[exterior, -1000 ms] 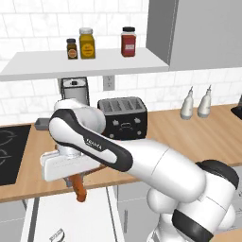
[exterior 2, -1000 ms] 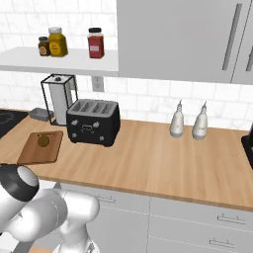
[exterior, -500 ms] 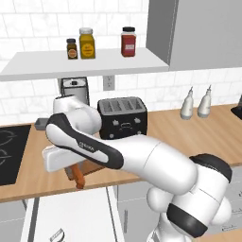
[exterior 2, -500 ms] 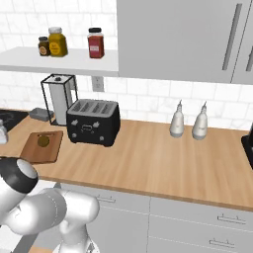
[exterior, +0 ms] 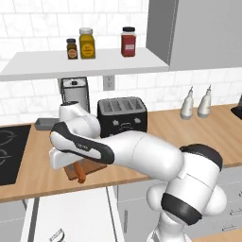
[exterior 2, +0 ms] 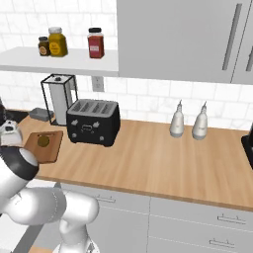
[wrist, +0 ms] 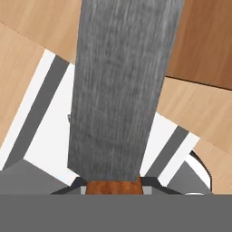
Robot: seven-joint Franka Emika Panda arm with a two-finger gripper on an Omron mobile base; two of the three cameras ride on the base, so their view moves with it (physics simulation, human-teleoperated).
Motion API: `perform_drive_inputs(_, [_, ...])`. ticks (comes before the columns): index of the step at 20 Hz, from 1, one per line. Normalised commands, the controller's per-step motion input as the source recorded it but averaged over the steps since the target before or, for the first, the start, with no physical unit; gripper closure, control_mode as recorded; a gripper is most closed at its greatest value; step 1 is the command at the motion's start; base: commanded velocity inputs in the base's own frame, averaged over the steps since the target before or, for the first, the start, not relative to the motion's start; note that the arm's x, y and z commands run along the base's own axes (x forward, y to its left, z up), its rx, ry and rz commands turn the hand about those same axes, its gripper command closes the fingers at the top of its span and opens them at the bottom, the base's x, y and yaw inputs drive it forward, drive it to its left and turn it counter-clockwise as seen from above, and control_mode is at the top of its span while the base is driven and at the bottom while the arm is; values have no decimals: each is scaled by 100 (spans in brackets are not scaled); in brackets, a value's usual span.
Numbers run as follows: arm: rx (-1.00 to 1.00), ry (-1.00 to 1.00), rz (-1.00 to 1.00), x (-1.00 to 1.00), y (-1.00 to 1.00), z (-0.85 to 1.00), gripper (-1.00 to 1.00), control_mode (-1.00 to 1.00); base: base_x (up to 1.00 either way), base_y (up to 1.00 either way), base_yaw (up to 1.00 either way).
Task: Place the appropriate cutting tool for cutting the avocado skin on the cutting board.
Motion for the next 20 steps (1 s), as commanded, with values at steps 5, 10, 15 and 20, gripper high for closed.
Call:
perform_drive_inputs(5, [-3,-1,0,28,3,-45,100,-100,0,0,0])
perform_drive_inputs(10, [-2,-3,0,60,4,-41,100,-100,0,0,0])
perform_drive_inputs(15, [0,-1,0,56,0,-22,100,-100,0,0,0])
perform_drive_inputs(20, [-4,0,0,48,7,-22,100,-100,0,0,0])
